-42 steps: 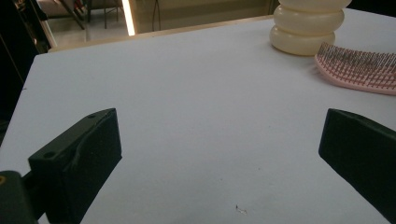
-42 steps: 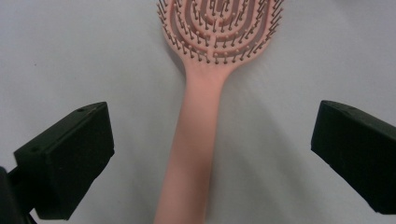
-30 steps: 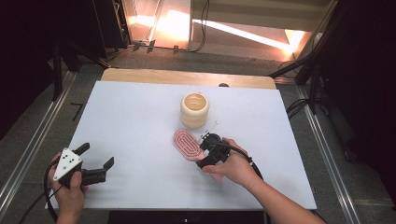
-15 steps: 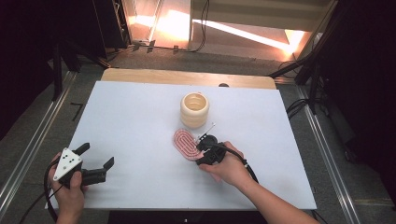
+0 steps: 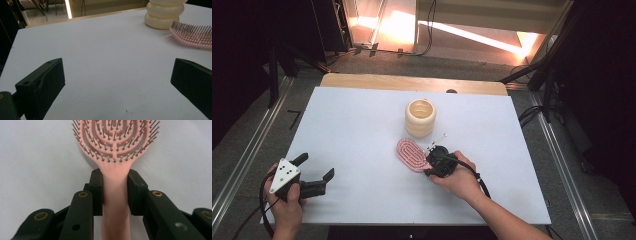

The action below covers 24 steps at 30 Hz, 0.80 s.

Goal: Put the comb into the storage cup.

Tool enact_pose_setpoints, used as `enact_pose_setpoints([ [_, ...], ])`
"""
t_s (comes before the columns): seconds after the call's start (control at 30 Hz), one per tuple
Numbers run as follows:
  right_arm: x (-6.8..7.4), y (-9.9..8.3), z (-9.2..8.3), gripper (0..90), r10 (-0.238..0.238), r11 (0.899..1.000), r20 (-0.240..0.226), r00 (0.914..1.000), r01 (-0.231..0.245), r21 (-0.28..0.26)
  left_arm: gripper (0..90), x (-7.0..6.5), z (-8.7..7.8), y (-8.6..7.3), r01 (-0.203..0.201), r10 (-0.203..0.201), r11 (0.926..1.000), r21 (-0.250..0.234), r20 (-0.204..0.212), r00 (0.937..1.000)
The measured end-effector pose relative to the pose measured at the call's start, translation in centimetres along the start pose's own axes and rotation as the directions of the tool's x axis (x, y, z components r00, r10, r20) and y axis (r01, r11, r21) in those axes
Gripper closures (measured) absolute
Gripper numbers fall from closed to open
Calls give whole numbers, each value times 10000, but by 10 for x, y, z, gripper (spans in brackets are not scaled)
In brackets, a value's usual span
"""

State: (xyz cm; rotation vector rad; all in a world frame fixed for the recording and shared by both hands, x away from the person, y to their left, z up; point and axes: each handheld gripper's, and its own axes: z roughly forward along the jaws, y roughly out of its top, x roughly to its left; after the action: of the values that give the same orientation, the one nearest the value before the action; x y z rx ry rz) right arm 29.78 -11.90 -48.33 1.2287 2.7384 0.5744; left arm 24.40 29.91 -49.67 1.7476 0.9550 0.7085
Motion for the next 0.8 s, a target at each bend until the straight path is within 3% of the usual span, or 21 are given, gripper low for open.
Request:
enact_pose_setpoints([
  [0.4, -4, -8, -7, 680, -188, 9972, -294, 9994, 166, -731, 0, 0, 0, 0, 28, -28, 10000, -26, -36, 10000],
  [0.8, -5, -16, -19, 680, -400, 9825, -614, 9973, 280, -1841, 0, 0, 0, 0, 14, -14, 10000, -5, -87, 10000],
])
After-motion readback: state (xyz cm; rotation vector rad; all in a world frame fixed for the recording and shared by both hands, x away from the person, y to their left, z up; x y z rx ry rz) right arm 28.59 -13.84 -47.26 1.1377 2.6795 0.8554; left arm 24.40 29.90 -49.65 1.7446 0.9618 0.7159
